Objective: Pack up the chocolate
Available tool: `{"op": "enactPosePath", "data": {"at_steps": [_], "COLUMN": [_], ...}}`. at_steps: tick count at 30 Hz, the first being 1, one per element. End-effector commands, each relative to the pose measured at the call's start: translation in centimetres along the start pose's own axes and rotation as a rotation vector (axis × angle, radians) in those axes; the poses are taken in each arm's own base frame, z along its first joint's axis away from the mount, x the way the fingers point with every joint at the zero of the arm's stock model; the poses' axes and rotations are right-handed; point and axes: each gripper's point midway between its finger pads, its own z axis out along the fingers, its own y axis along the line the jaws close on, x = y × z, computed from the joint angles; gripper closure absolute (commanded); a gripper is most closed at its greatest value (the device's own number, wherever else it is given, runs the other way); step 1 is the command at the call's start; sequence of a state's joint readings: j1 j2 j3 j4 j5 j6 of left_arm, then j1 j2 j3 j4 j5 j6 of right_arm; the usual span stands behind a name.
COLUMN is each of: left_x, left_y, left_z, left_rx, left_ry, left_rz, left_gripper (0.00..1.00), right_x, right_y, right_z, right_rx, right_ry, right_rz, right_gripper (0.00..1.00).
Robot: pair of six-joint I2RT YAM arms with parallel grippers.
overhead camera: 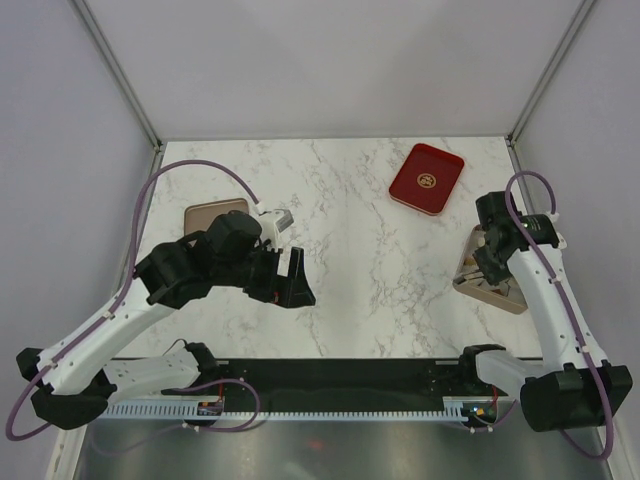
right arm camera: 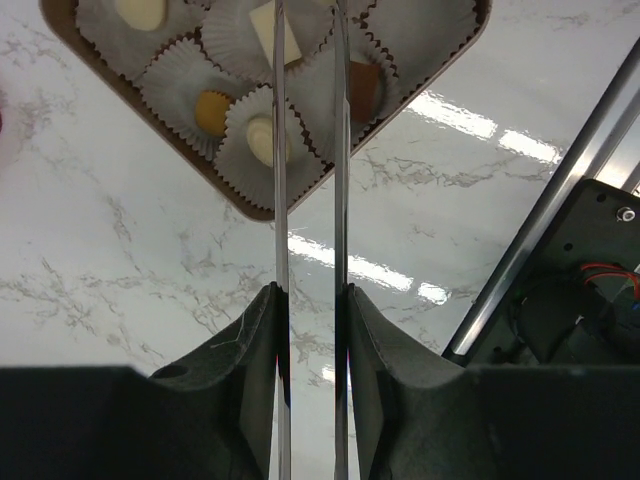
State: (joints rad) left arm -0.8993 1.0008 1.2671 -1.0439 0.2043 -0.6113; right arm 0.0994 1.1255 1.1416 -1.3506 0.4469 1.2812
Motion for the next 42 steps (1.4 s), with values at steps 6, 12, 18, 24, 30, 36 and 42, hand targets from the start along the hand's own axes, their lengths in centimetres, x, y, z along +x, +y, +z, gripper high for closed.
{"op": "enactPosePath", "data": {"at_steps": [6, 12, 18, 24, 30, 36, 42], "left_x": [-1.6, -1.4, -1.1, -1.2, -1.5, -1.7, -1.7], "left_y": [-0.3, 0.3, 0.3, 0.4, 0.3, 0.3, 0.6], "left_z": [-1.5, -1.4, -1.2, -1.2, -1.1, -0.8, -0.4], "left_rx": [-0.008, -0.031, -0.028, -0.033, -0.032, -0.037, -0.05], "left_ry": [-0.083, -0.088, -0.076, -0.085, -0.087, -0.084, -0.082], "left_rz": [0.071, 0.075, 0.069, 0.071, 0.069, 0.072, 0.072], "left_gripper": [0.03, 0.03, 0.03, 0.03, 0.02, 0.02, 0.02], "right_x": [-0.8, -0.9, -1.9, -2.3, -1.7, 0.0, 0.9], "right_y": [-6.2, -6.7, -5.7, -4.4, -4.0, -4.9, -6.0], "right_z": [1.1, 1.2, 0.2, -0.5, -0.7, -0.1, 0.3], "right_rx": [0.175, 0.182, 0.138, 0.112, 0.092, 0.103, 0.109], "right_ry": [-0.019, -0.021, -0.033, -0.007, 0.036, 0.098, 0.116], "right_rz": [0.054, 0.04, 0.017, -0.026, -0.059, -0.111, -0.116], "right_gripper": [0.66, 0.66, 0.66, 0.66, 0.67, 0.68, 0.68]}}
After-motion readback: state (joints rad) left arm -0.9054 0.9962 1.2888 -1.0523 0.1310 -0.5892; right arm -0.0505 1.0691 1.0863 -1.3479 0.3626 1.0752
